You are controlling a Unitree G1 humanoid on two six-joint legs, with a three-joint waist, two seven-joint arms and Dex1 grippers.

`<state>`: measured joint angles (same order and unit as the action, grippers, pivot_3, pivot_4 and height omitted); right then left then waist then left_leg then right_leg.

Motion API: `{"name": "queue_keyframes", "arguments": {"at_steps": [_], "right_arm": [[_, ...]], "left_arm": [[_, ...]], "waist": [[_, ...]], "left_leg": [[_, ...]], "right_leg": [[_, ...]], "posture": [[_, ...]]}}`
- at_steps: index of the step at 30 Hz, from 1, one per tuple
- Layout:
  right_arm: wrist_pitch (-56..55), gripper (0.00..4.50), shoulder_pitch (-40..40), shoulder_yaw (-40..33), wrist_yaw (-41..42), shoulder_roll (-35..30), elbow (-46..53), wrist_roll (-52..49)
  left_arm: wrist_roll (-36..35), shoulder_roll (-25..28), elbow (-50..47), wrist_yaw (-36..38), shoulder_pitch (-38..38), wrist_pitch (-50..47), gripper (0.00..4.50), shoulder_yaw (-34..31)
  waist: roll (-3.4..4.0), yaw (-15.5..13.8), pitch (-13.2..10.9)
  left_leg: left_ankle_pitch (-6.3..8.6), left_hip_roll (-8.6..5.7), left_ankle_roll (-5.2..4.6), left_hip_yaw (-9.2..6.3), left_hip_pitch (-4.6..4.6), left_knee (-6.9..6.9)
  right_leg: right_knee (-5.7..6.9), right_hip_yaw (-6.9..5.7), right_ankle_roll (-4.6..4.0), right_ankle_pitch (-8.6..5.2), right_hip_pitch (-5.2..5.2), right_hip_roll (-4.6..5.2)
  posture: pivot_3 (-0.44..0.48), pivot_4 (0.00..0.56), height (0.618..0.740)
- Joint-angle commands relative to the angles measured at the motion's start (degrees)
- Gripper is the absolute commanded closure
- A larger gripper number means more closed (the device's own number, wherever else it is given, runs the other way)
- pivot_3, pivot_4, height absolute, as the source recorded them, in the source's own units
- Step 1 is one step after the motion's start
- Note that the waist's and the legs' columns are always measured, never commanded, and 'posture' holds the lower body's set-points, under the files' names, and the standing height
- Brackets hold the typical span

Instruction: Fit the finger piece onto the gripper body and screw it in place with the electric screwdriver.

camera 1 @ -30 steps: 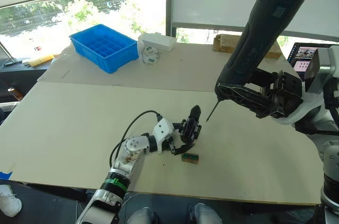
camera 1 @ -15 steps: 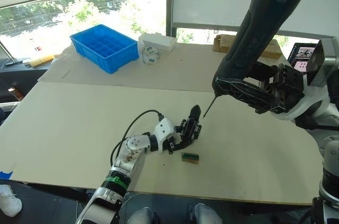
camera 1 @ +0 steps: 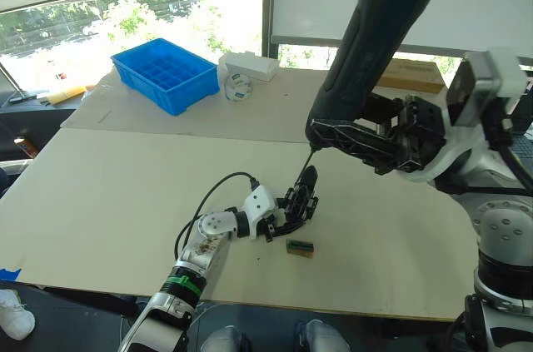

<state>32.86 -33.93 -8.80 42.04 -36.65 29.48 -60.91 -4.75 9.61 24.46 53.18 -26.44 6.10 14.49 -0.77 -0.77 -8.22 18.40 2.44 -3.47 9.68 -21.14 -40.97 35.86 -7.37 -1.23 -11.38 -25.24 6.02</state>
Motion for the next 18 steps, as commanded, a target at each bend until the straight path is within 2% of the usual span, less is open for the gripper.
{"name": "queue_keyframes", "arguments": {"at_steps": [1, 18], "right_arm": [[-2.17, 2.59, -2.05, 0.97, 1.25, 1.30, -0.81, 2.55], [-3.01, 2.59, -0.40, 5.42, 2.77, 6.41, -0.96, 11.77]], "left_arm": [[0.90, -0.23, 1.22, 0.06, 0.75, -1.22, 2.22, 1.47], [0.88, -0.03, 0.01, -0.19, 1.36, -2.80, 2.22, 1.75]], "waist": [[0.00, 0.04, 0.00], [0.01, 0.04, 0.00]], "left_leg": [[0.00, 0.00, 0.00, 0.00, 0.00, 0.00], [0.00, -0.06, -0.01, 0.00, -0.02, 0.00]], "right_leg": [[0.01, 0.00, 0.00, 0.00, 0.00, 0.01], [0.00, -0.06, 0.05, 0.00, 0.00, 0.03]], "posture": [[0.000, 0.150, 0.740], [0.000, 0.150, 0.740]]}}
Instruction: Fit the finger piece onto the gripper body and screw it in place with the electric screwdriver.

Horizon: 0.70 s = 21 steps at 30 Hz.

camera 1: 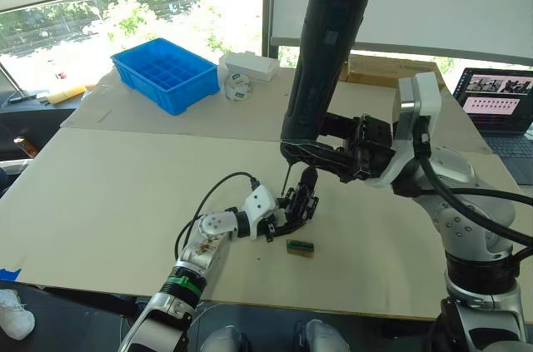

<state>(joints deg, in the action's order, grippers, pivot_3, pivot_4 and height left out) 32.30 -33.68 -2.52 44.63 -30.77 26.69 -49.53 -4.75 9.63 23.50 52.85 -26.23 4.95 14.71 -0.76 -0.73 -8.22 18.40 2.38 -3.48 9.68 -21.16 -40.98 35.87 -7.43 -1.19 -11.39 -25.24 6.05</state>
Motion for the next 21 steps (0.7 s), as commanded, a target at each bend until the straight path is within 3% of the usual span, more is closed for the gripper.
{"name": "queue_keyframes", "arguments": {"at_steps": [1, 21], "right_arm": [[-2.38, 2.59, -0.53, -0.84, 0.07, 0.74, 1.85, 0.74], [-3.03, 2.59, 2.84, -0.66, 2.06, 1.46, 1.17, 6.18]], "left_arm": [[0.86, -0.03, 0.95, 0.12, 1.16, -1.71, 2.22, 1.51], [0.55, 0.61, 0.02, 0.32, 1.95, -2.48, 2.22, 1.48]], "waist": [[0.00, 0.03, 0.00], [0.00, 0.11, 0.00]], "left_leg": [[0.00, 0.00, 0.00, 0.00, 0.00, 0.00], [0.00, 0.00, 0.00, 0.00, 0.00, 0.01]], "right_leg": [[0.00, 0.00, 0.00, 0.00, 0.00, 0.00], [0.00, -0.03, 0.01, -0.01, -0.01, -0.01]], "posture": [[0.000, 0.150, 0.740], [0.000, 0.150, 0.740]]}}
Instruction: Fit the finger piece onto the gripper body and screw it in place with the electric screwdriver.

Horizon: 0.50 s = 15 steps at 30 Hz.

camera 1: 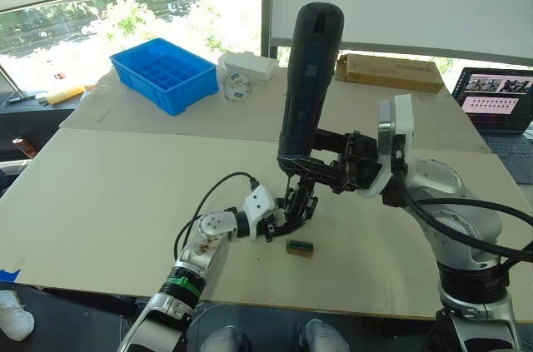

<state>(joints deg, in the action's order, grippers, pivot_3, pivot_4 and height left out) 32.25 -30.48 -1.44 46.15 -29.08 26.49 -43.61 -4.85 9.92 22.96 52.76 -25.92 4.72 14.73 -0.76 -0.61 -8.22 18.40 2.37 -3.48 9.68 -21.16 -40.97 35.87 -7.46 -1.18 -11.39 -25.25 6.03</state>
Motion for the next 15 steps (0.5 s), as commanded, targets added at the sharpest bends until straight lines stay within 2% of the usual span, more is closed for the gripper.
{"name": "queue_keyframes", "arguments": {"at_steps": [1, 15], "right_arm": [[-2.98, 2.59, -0.21, -1.79, 0.57, -0.25, 1.33, 0.41], [-4.72, 2.59, 0.89, -1.13, 0.95, 0.66, 0.03, 3.66]], "left_arm": [[0.64, 0.32, 0.50, 0.43, 1.68, -2.28, 2.22, 1.49], [0.60, 0.38, -0.12, 0.75, 1.96, -3.33, 2.22, 1.70]], "waist": [[0.00, -0.01, 0.00], [0.00, 0.00, 0.00]], "left_leg": [[0.00, 0.00, 0.00, 0.00, 0.00, 0.00], [0.00, 0.00, 0.00, 0.00, 0.00, 0.01]], "right_leg": [[0.00, 0.00, 0.00, 0.00, 0.00, 0.00], [-0.01, -0.01, 0.03, -0.02, 0.00, 0.00]], "posture": [[0.000, 0.150, 0.740], [0.000, 0.150, 0.740]]}}
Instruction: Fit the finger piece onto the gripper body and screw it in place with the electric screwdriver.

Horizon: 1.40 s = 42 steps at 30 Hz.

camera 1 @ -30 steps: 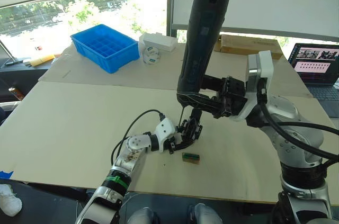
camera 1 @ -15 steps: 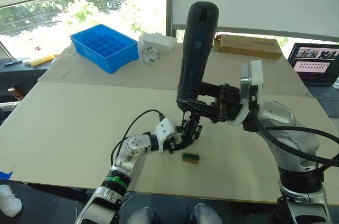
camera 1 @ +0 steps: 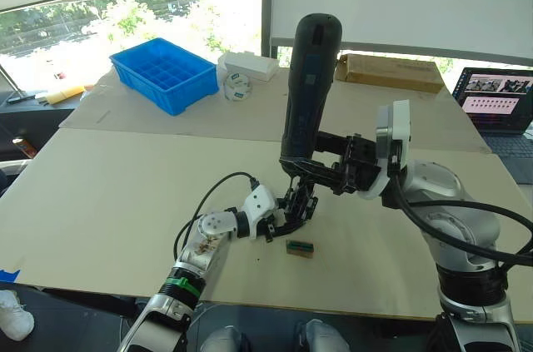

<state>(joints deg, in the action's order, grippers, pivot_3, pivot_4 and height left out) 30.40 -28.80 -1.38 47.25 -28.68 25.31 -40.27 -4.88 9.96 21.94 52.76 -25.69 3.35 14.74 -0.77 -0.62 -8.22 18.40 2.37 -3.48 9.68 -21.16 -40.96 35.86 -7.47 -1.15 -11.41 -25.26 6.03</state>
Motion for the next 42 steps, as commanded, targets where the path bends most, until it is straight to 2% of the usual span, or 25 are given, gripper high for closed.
{"name": "queue_keyframes", "arguments": {"at_steps": [1, 42], "right_arm": [[-2.91, 2.59, -0.76, -1.14, -0.20, 0.30, 1.09, 0.63], [-5.03, 2.59, 1.56, 0.29, 0.61, 1.65, 0.89, 3.75]], "left_arm": [[0.63, 0.35, 0.90, 0.75, 1.74, -1.98, 2.22, 1.70], [0.61, 0.07, 1.56, 0.88, 1.48, -1.88, 2.22, 1.78]], "waist": [[0.00, 0.01, 0.00], [0.00, 0.00, 0.00]], "left_leg": [[0.00, 0.00, 0.00, 0.00, 0.00, 0.00], [0.00, 0.00, 0.00, 0.00, 0.00, 0.00]], "right_leg": [[0.00, 0.00, 0.00, 0.00, 0.00, 0.00], [0.00, 0.00, 0.02, -0.01, 0.00, 0.00]], "posture": [[0.000, 0.150, 0.740], [0.000, 0.150, 0.740]]}}
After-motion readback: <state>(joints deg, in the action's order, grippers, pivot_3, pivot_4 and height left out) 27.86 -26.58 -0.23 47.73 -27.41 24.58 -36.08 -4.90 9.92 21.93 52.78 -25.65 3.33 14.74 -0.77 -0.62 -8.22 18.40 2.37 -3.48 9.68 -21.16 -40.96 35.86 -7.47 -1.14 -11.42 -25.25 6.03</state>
